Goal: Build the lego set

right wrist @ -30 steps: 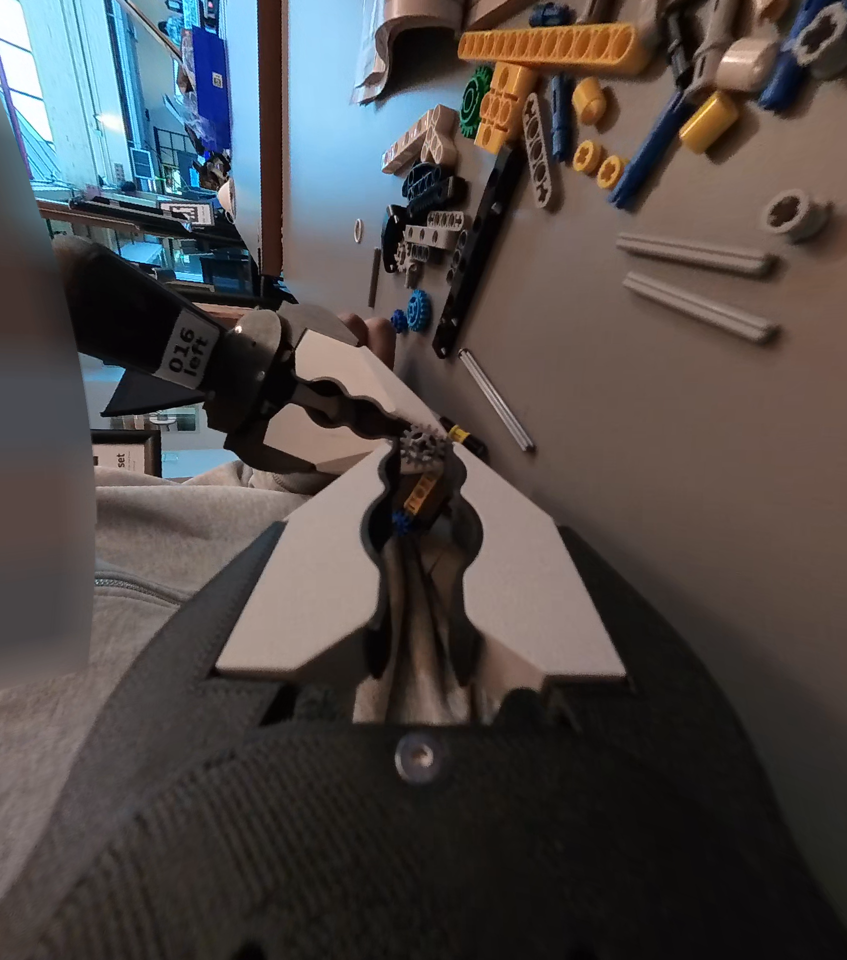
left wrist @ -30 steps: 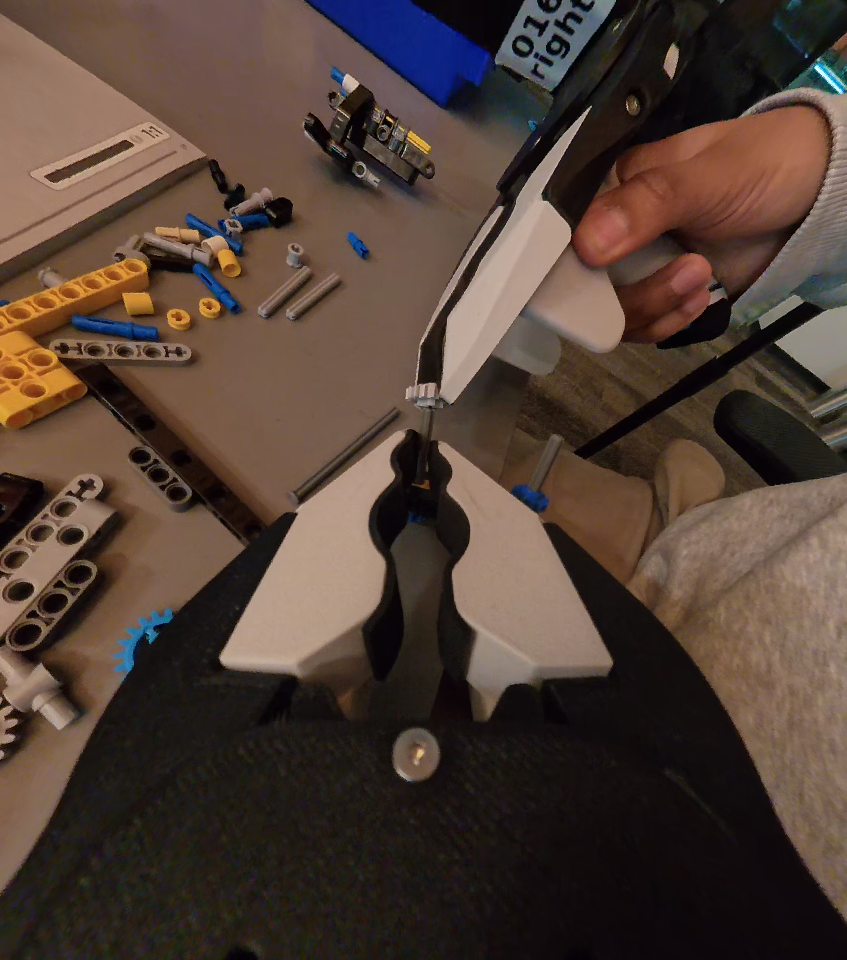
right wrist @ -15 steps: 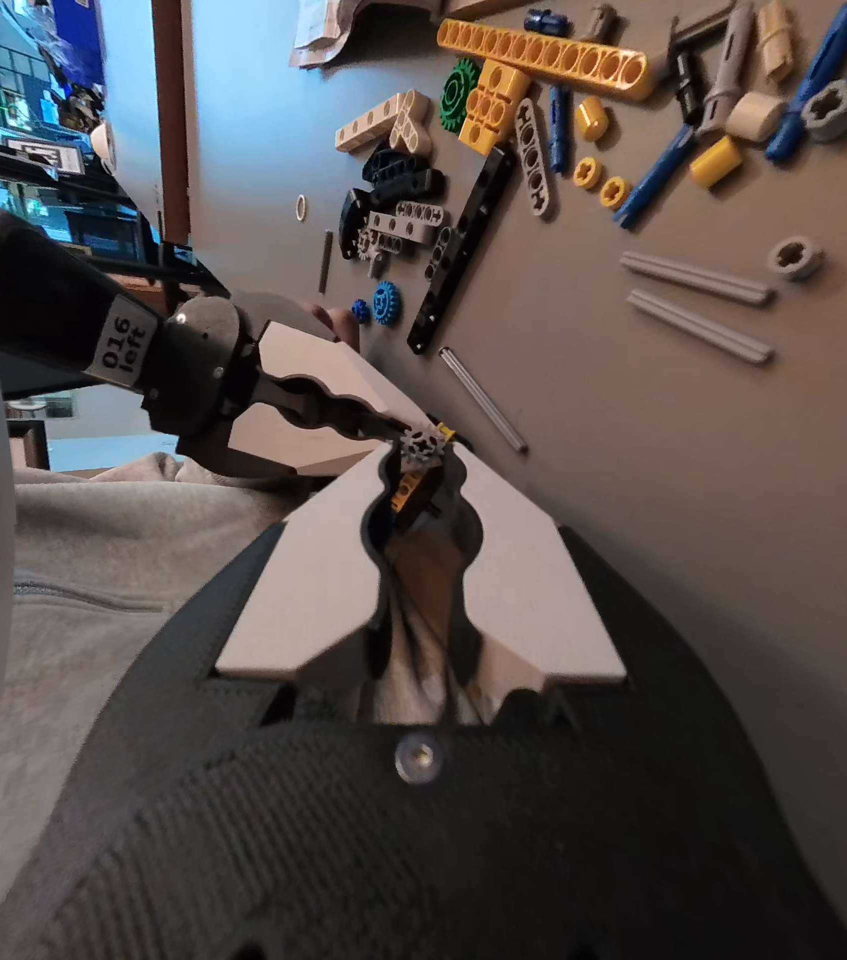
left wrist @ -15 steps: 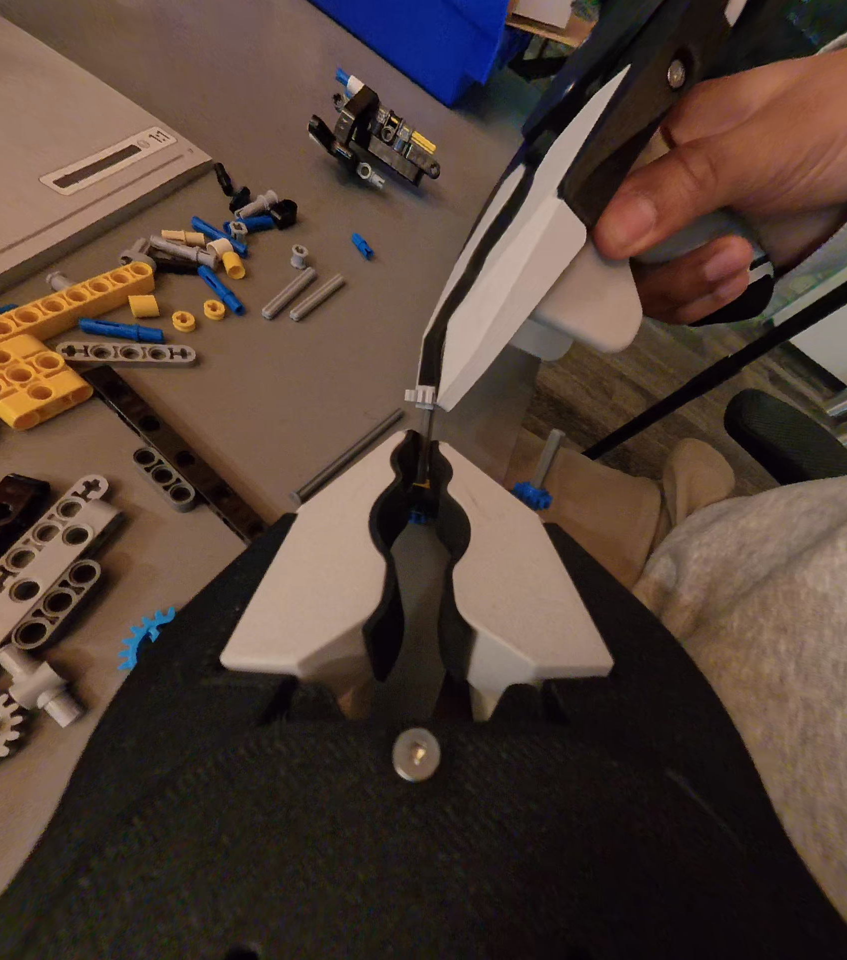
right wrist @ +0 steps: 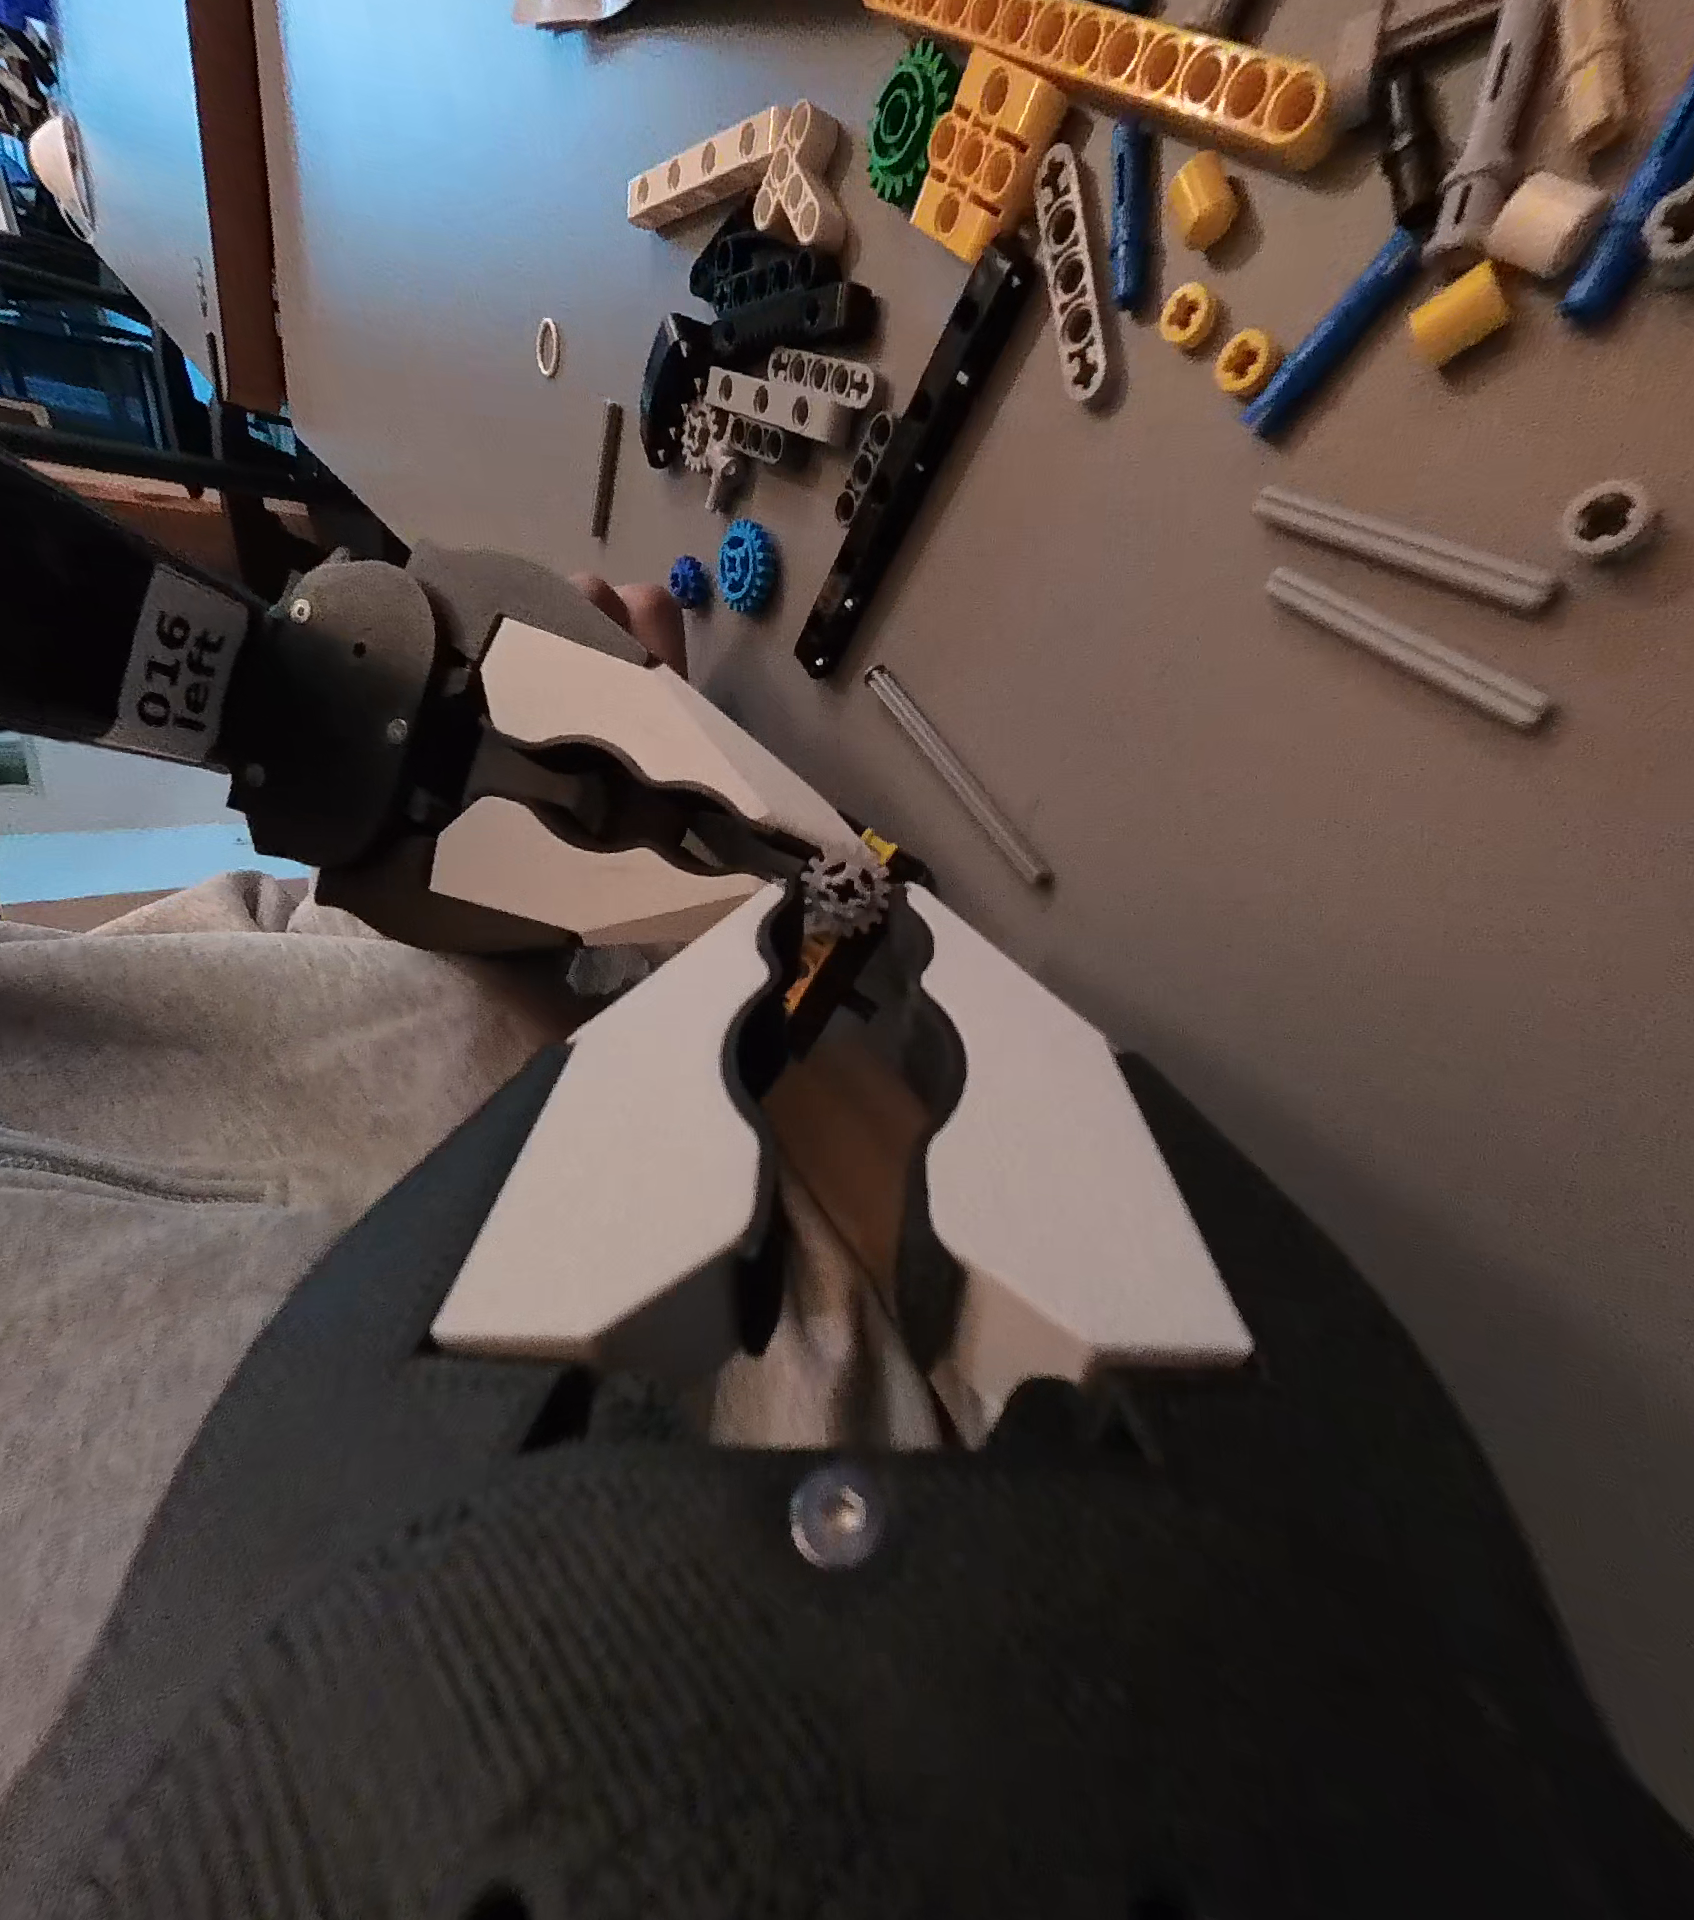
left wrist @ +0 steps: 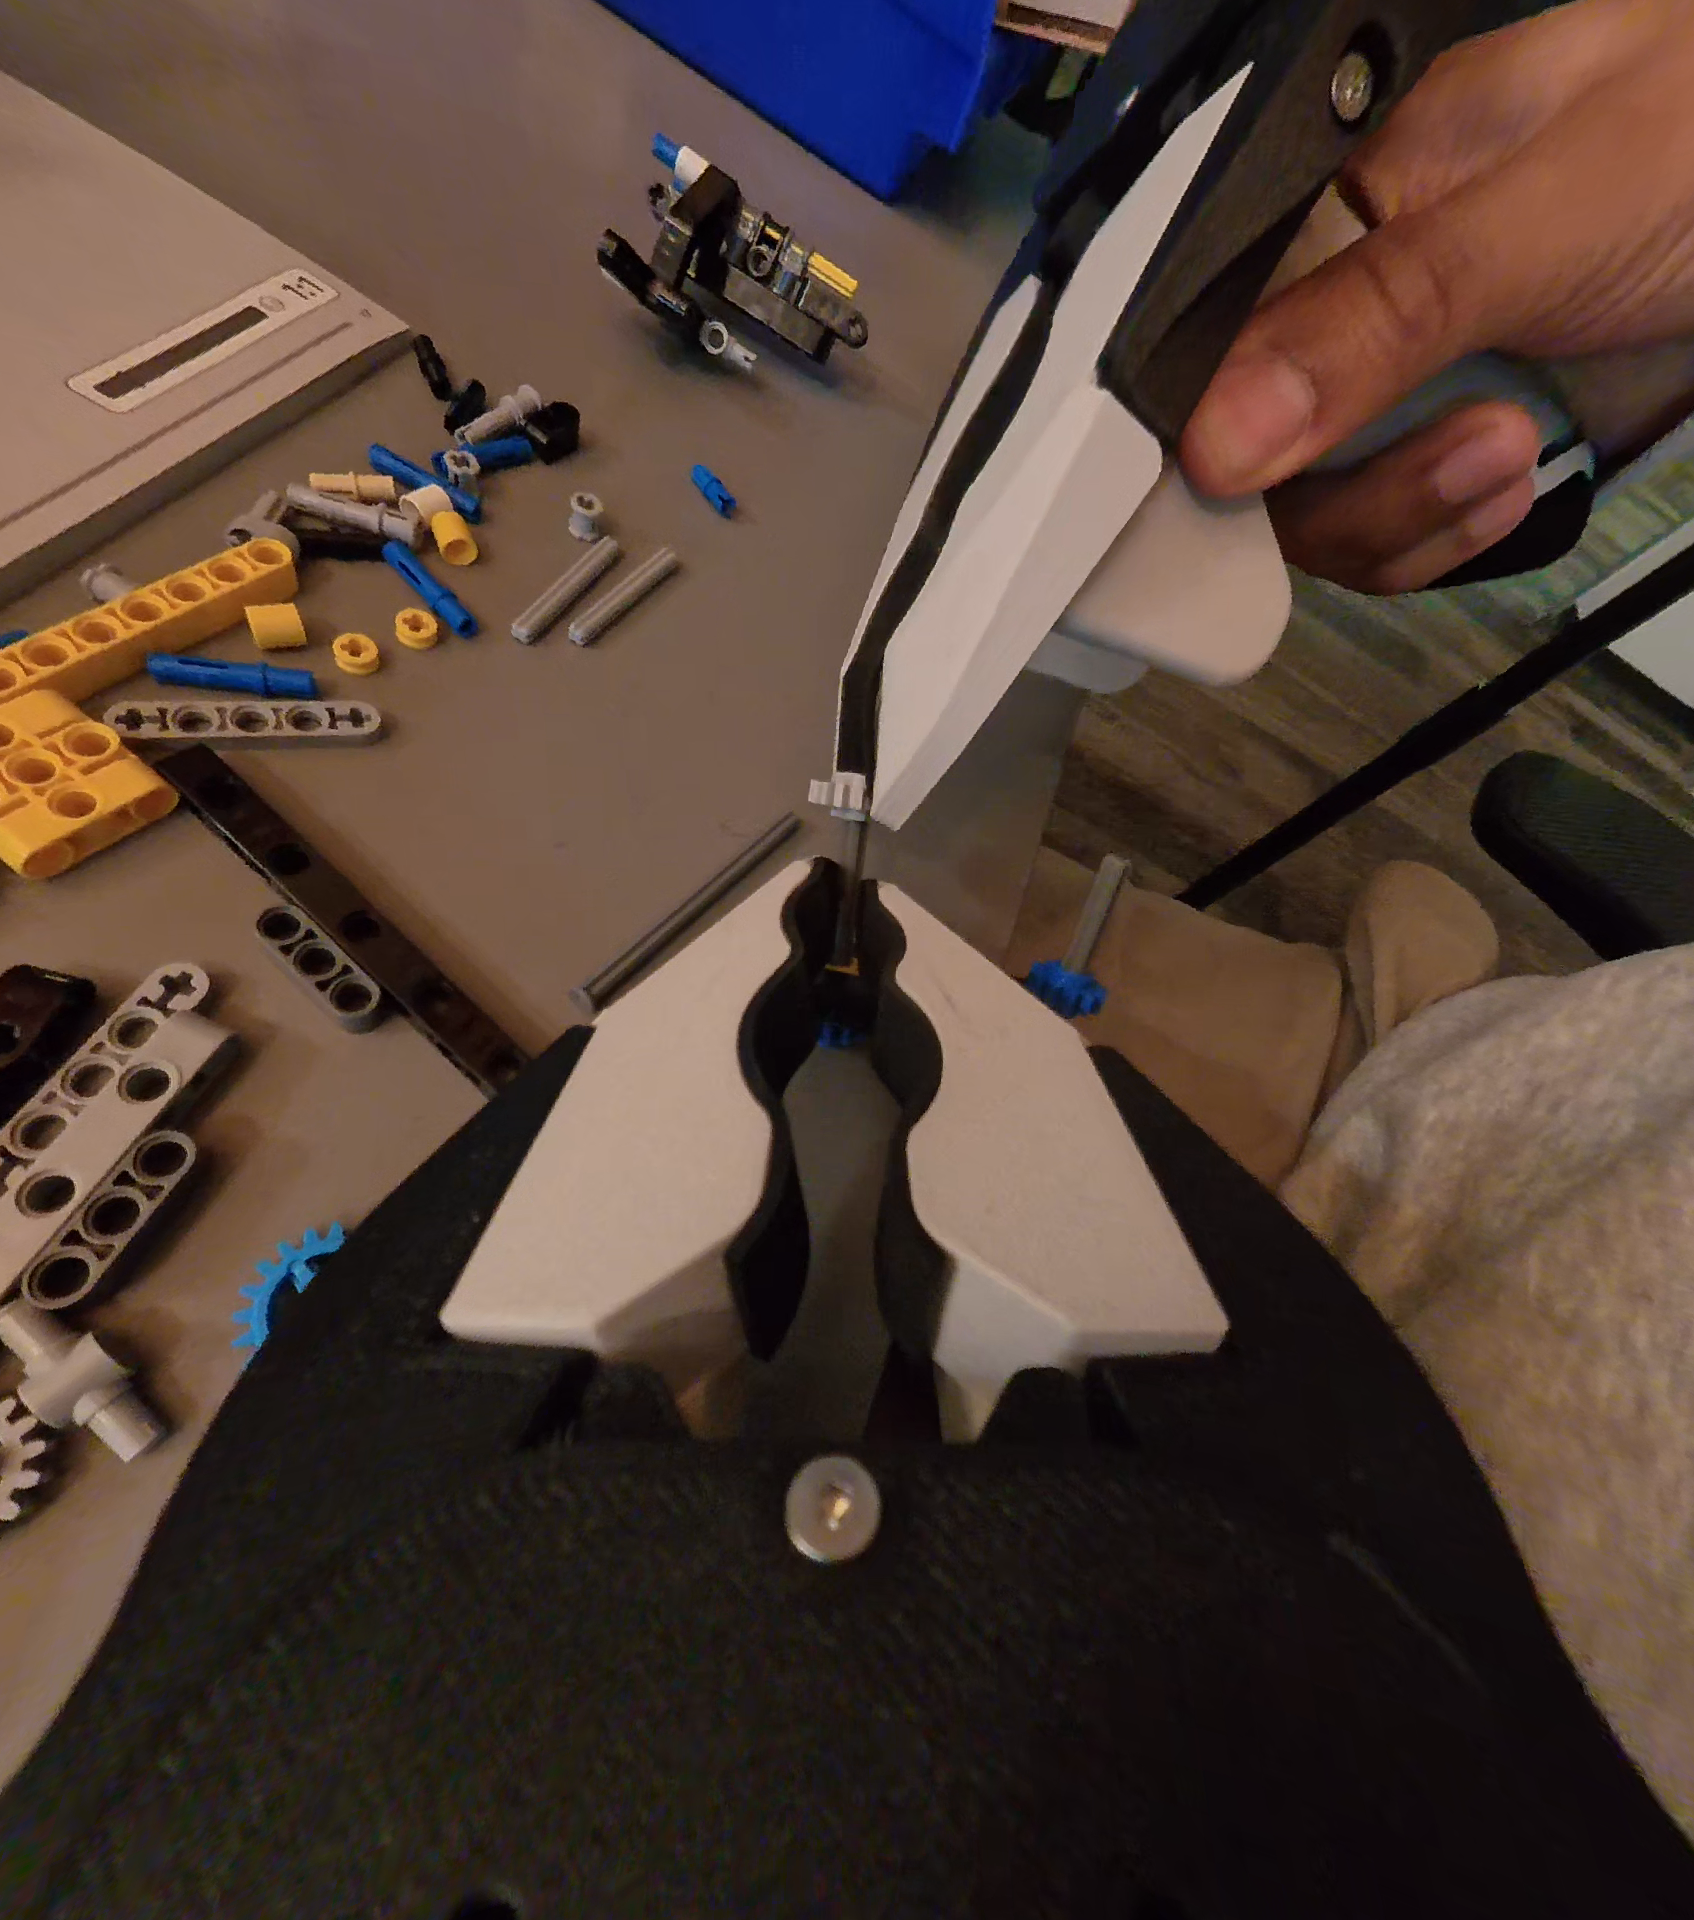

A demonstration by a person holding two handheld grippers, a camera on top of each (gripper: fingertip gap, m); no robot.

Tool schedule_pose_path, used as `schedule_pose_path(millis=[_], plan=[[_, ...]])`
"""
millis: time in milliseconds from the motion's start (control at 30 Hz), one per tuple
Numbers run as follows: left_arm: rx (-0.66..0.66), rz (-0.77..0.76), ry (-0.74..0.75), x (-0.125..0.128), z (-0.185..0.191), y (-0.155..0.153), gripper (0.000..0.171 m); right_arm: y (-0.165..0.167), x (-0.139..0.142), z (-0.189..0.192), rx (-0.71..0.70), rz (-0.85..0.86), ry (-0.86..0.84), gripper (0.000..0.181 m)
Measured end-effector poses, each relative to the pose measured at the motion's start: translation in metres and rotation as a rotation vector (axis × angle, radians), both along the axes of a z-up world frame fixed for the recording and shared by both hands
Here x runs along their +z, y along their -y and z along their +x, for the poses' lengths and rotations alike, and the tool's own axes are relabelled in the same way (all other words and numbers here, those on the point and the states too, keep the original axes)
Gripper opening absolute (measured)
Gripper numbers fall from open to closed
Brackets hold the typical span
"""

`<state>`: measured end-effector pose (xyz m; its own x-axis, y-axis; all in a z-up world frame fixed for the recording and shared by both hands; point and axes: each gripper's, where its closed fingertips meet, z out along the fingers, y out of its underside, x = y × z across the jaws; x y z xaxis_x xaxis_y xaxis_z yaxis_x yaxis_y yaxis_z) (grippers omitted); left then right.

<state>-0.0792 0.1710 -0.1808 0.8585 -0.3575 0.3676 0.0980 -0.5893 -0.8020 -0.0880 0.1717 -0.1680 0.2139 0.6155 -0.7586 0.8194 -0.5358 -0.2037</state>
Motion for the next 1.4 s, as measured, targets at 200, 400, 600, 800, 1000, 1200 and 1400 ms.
schedule_pose_path(millis=[200,400,600,800,1000,1200,1400], plan=[[-0.013,0.005,-0.011,0.0,0.002,0.001,0.003,0.004,-0.003,0.002,0.078,0.037,0.037,0.014],[-0.005,0.006,-0.011,0.0,0.001,0.0,0.003,0.003,-0.003,0.001,0.108,0.053,0.039,0.014],[-0.006,0.034,-0.028,0.003,0.002,0.001,0.003,0.005,0.009,-0.001,0.121,0.103,-0.071,0.028],[0.032,0.145,0.07,0.025,-0.006,0.003,0.003,-0.01,0.037,-0.002,0.112,0.324,-0.329,0.037],[0.053,0.383,0.26,0.07,-0.015,0.008,0.003,-0.009,0.044,0.004,-0.019,0.417,-0.582,0.04],[0.057,0.512,0.169,0.081,-0.006,0.011,0.003,-0.028,0.067,0.017,-0.387,0.015,-0.85,0.058],[0.063,0.567,0.006,0.079,0.007,0.01,0.003,-0.015,0.061,0.031,-0.284,0.064,-0.866,0.064]])
